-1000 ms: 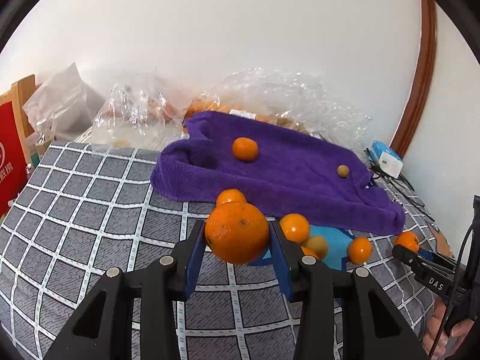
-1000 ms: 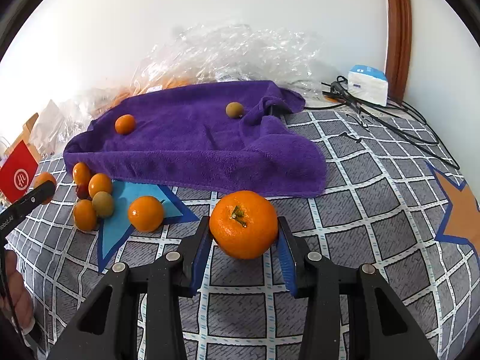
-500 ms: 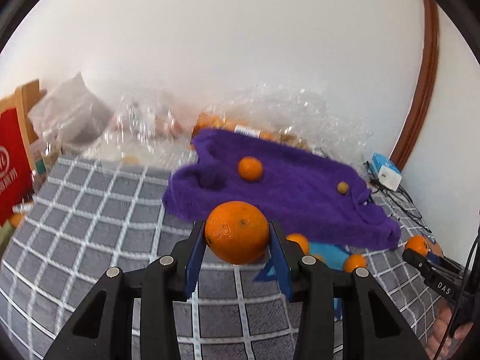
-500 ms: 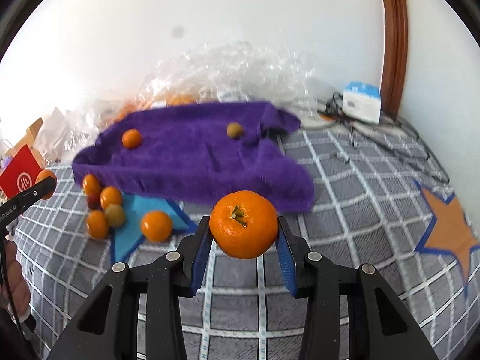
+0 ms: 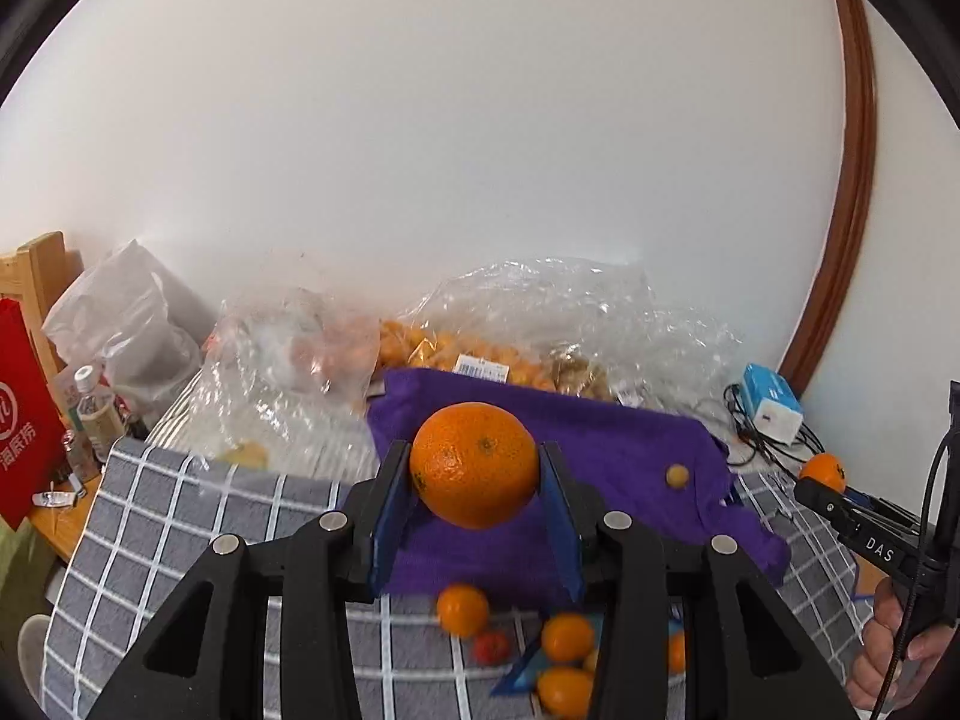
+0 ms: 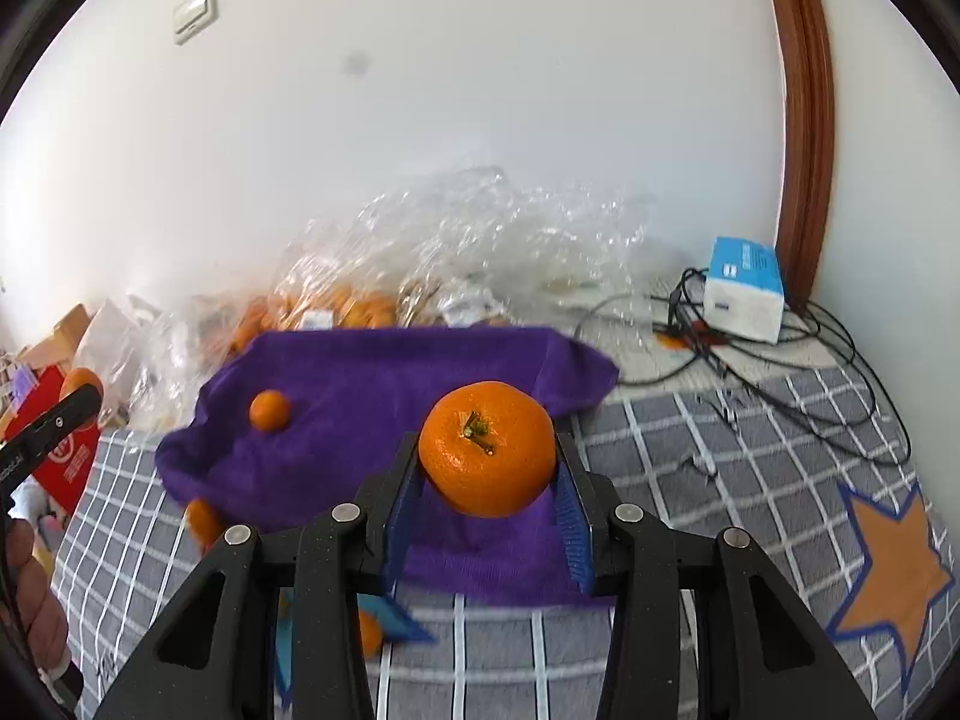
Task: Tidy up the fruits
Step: 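Lift both held fruits and carry them onto the purple towel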
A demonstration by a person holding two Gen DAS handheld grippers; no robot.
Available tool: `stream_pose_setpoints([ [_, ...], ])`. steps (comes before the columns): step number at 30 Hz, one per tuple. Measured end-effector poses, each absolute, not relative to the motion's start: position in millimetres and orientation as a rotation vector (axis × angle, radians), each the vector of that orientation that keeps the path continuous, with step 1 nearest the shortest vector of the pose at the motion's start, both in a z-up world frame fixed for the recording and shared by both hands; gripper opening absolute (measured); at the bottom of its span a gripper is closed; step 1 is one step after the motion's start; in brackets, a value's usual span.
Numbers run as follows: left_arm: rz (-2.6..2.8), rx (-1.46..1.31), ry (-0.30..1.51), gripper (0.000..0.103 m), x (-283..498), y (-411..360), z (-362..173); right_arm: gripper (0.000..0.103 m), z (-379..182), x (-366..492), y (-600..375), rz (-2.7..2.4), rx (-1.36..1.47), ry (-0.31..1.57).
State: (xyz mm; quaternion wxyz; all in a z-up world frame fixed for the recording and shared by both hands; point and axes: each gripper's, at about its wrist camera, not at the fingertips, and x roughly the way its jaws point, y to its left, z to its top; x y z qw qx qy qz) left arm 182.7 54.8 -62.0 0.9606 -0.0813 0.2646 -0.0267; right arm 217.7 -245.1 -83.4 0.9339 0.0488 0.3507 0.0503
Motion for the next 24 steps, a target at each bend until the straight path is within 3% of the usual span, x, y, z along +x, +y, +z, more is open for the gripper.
stream_pose_setpoints([
  [10,-0.057,-0.193,0.583,0.04,238.1,47.9,-88.8,0.042,-95.7,274.7,-238.0,0.105,0.114,0.74],
  [24,-0.079,-0.274,0.688,0.04,260.1,73.3,-141.7,0.042,-161.2,299.3,-228.1,0.159,0.125,0.873],
])
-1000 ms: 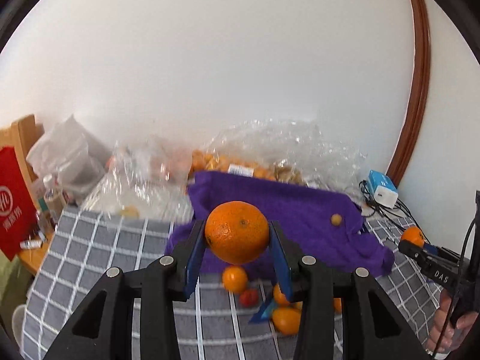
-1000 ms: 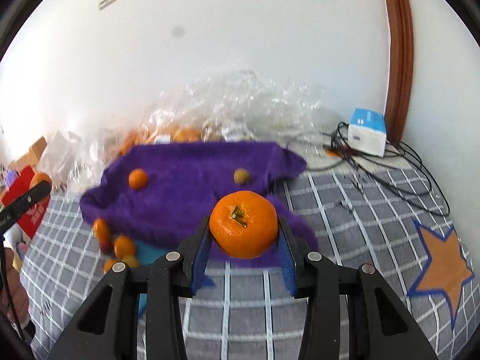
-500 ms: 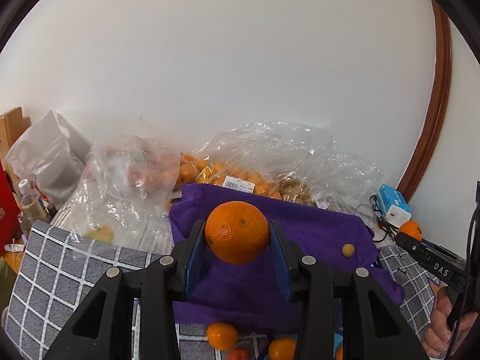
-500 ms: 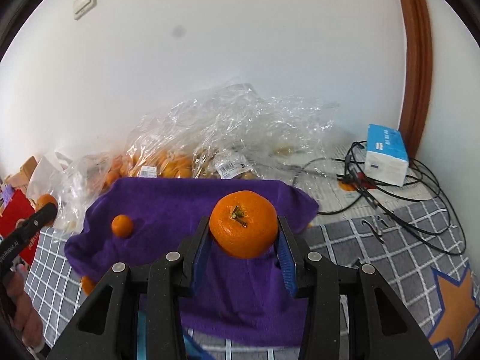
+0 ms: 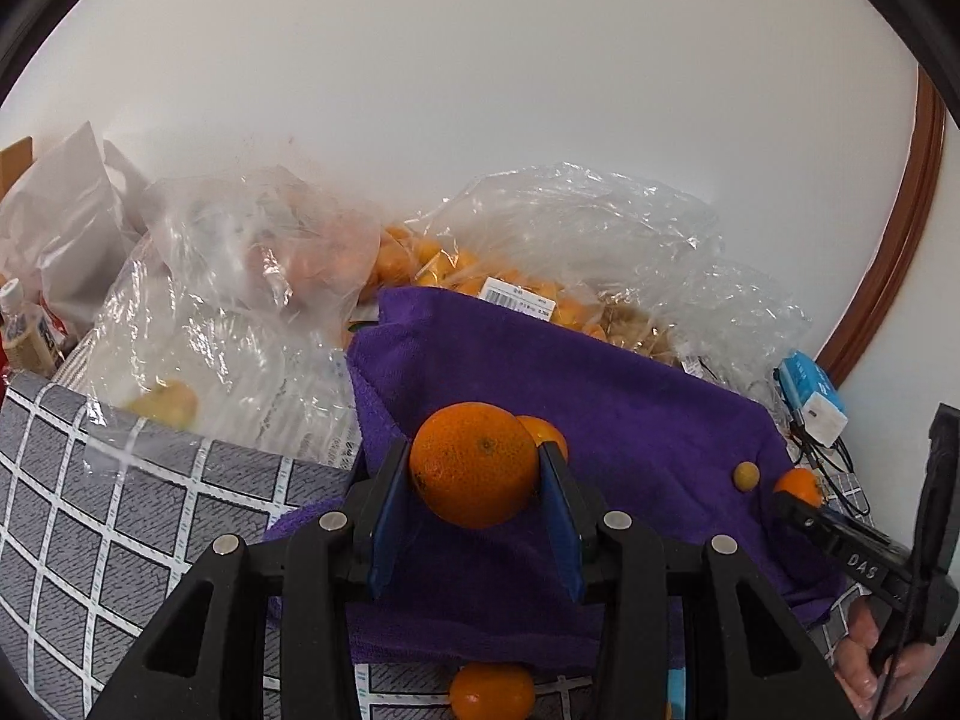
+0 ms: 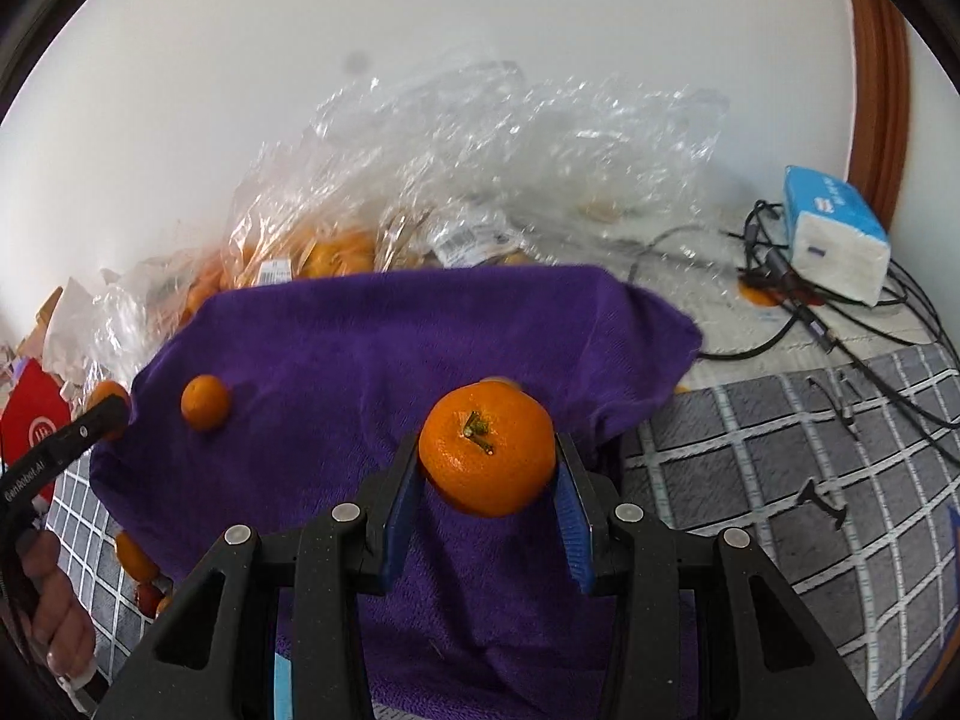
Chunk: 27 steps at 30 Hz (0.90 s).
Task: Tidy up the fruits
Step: 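Lift both held fruits and carry them onto the purple towel, then open the right gripper on the towel while the left gripper releases its orange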
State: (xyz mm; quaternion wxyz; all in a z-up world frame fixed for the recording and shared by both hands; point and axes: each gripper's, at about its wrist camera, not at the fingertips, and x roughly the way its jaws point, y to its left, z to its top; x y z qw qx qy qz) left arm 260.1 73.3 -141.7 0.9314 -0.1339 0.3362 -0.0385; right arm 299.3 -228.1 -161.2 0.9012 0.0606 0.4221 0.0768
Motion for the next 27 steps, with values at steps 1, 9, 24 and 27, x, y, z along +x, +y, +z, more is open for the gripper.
stream_pose_setpoints([
  [1,-0.079,-0.272,0.693,0.04,260.4,72.5,-142.9,0.042,-163.8,300.6,-226.7,0.162,0.123,0.881],
  [9,-0.054,-0.22,0.735,0.04,266.9,61.3,-150.9,0.042,-175.9,303.2,-216.5,0.168,0.07,0.917],
  [24,-0.06,-0.188,0.818,0.04,277.3,49.8,-163.9,0.058,-171.2,295.3,-208.0,0.133,0.006,0.885],
  [27,-0.047,-0.172,0.816,0.04,276.4,50.4,-164.3,0.066,-164.0,289.6,-207.2,0.123,-0.005,0.85],
])
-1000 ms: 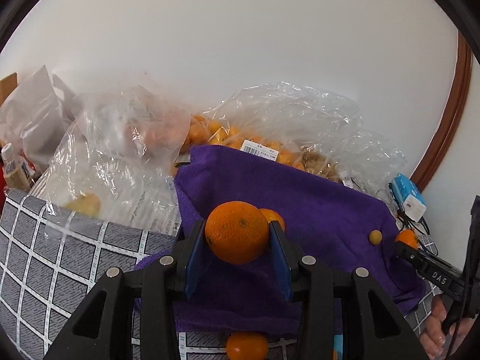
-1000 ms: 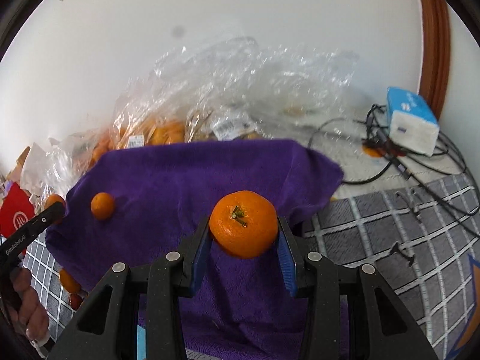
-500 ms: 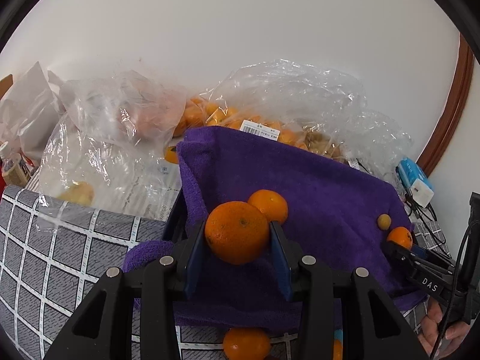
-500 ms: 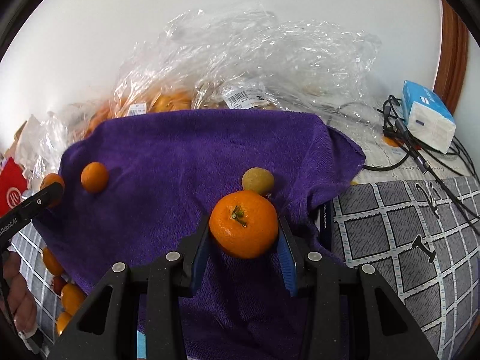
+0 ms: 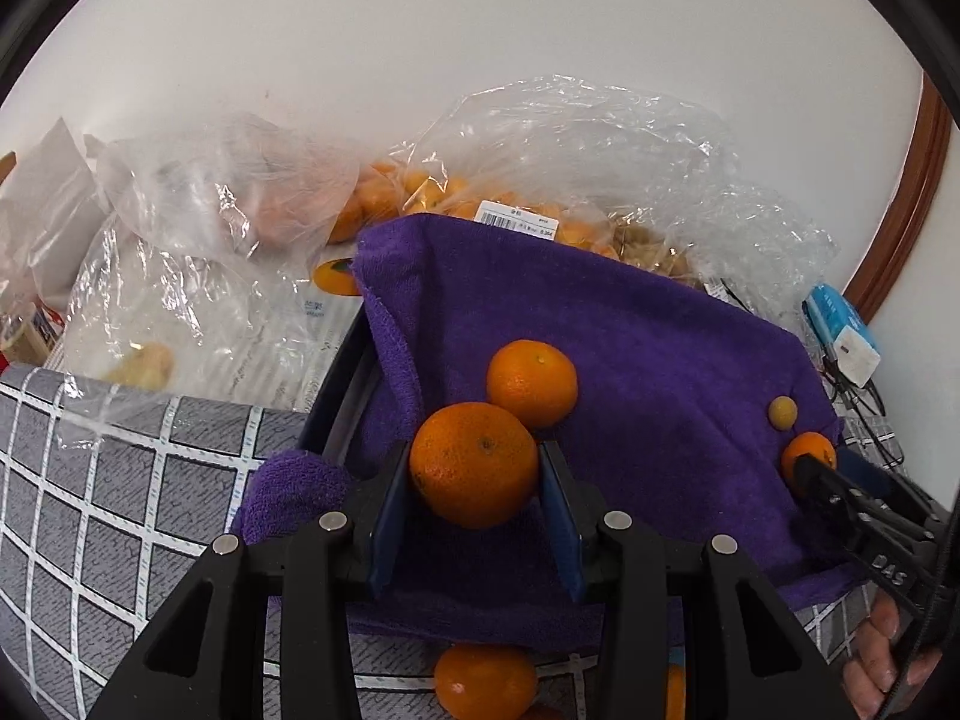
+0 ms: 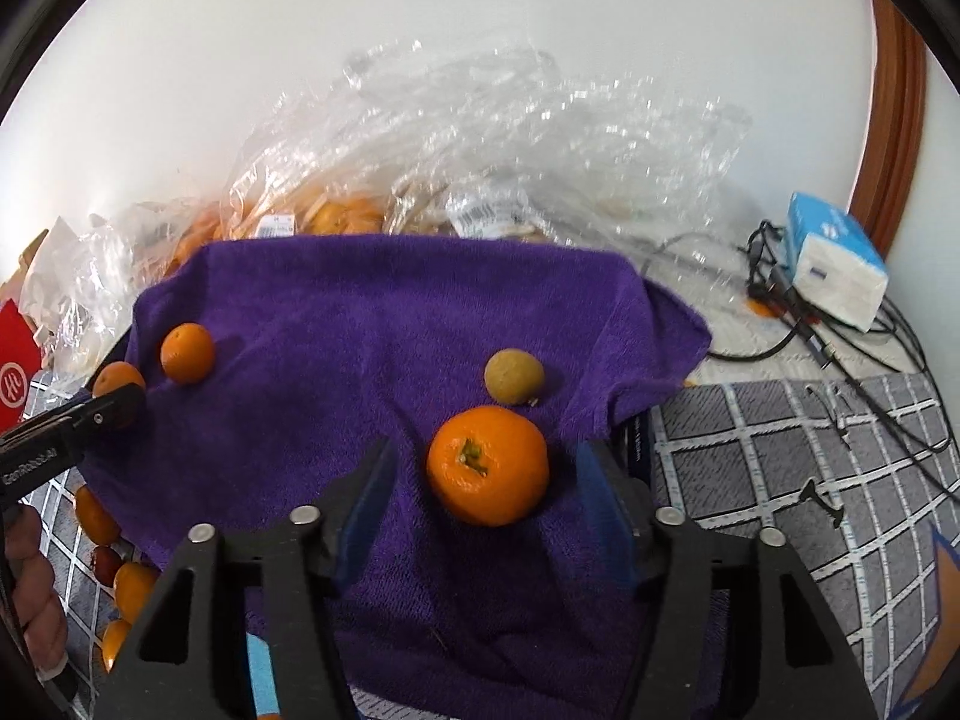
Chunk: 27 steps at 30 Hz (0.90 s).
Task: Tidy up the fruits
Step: 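Open the right gripper on the towel while the left gripper releases its orange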
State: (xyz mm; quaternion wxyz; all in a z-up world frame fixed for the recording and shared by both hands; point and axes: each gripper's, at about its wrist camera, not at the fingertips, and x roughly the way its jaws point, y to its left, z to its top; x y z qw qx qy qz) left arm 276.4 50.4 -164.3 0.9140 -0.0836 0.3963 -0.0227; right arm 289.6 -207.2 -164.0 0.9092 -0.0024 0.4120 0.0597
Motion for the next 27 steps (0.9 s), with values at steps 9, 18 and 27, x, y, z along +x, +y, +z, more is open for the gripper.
stream_pose_setpoints([
  [9,-0.053,-0.141,0.8,0.053,272.6,44.2,-158.4,0.068,-155.6,279.5,-215.1,0.065,0.014,0.809],
  [18,-0.044,-0.14,0.664,0.053,256.3,42.0,-132.8,0.068,-113.7,258.4,-226.4,0.022,0.075,0.726],
  [27,-0.089,-0.166,0.603,0.053,241.8,38.3,-104.5,0.062,-110.8,203.1,-247.5,-0.035,0.027,0.789],
])
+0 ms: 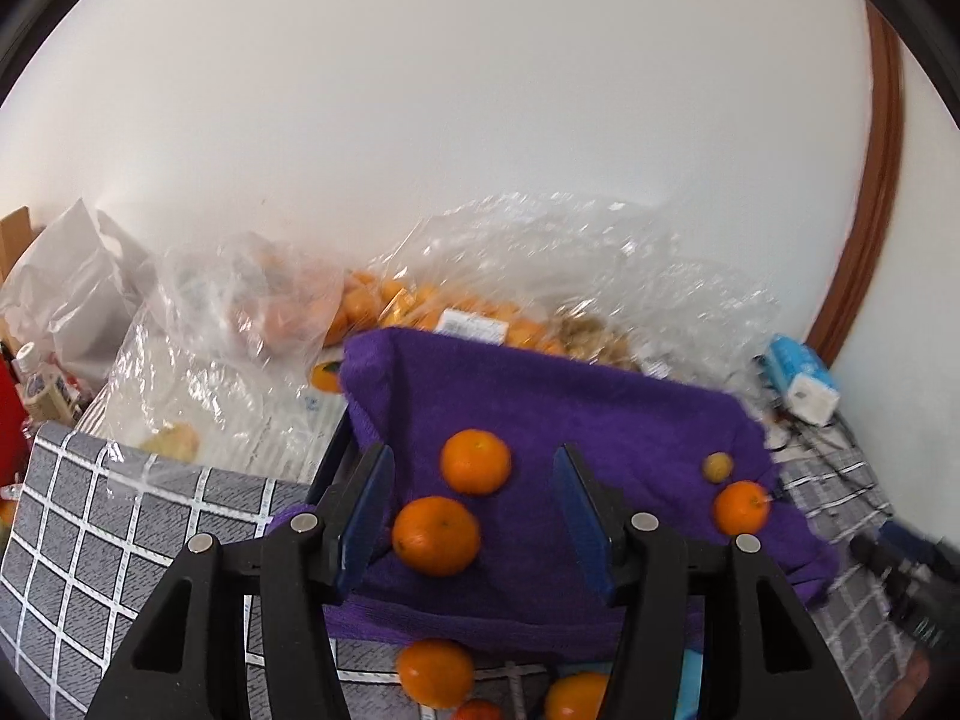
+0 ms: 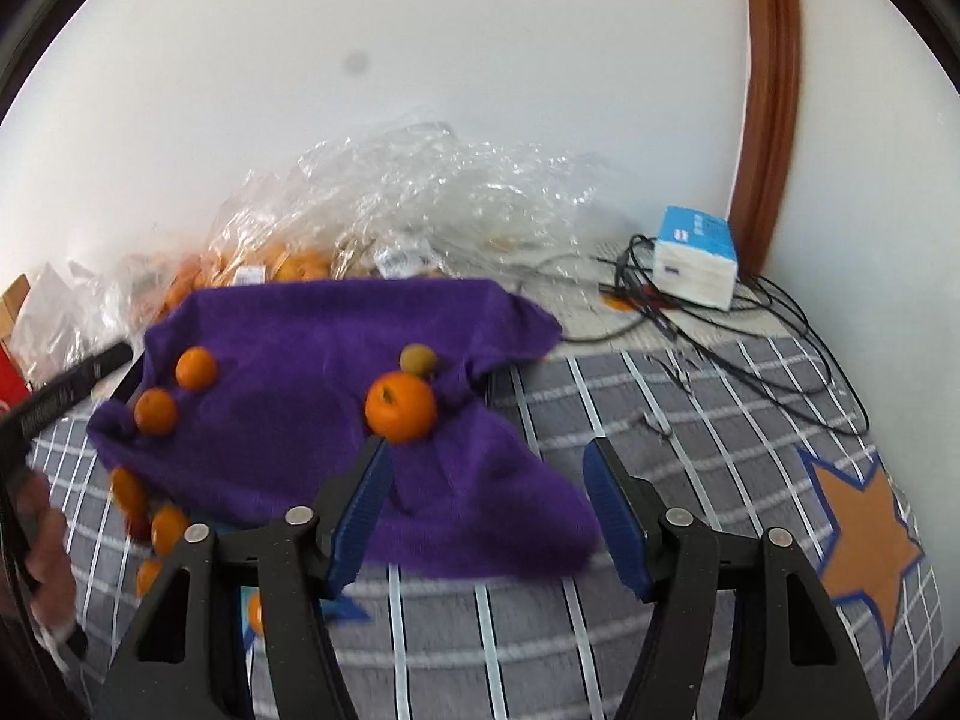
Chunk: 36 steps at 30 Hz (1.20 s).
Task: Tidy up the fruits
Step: 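Open the right gripper on the towel while the left gripper releases its orange, then grasp another orange on the tablecloth with the right gripper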
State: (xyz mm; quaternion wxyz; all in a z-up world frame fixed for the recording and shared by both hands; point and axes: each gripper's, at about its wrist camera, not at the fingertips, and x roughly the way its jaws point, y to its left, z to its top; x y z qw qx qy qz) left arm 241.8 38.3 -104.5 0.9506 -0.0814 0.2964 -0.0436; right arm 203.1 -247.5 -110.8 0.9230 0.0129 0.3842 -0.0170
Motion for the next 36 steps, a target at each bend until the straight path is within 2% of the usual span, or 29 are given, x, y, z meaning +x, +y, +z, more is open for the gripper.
stream_pose_setpoints([
  [7,-0.092,-0.201,0.622,0.053,209.5,46.6,-88.2,0.057,-118.1,171.3,-234.2,0.026,-0.018,0.8],
  [17,-0.052,-0.255,0.695,0.053,158.9,77.1,-145.4,0.056,-162.4,155.7,-188.1,0.191,-0.023,0.886],
  [26,-0.053,-0.305,0.743,0.054,162.9,85.0,-157.3,0.056,-174.5,166.6,-167.9,0.224,-0.106,0.925],
  [28,-0.041,-0.298,0.749,0.054,163.1,84.9,-159.9,0.051,-180.4,171.5,-165.8,0.215,-0.109,0.947],
  [30,-0.043,-0.292,0.754,0.054,163.4,83.2,-161.4,0.034,-177.8,170.5,-168.5,0.221,-0.089,0.939],
  [36,-0.088,-0.255,0.765,0.054,162.8,71.3,-163.9,0.034,-162.8,169.5,-194.3,0.174,-0.055,0.889],
])
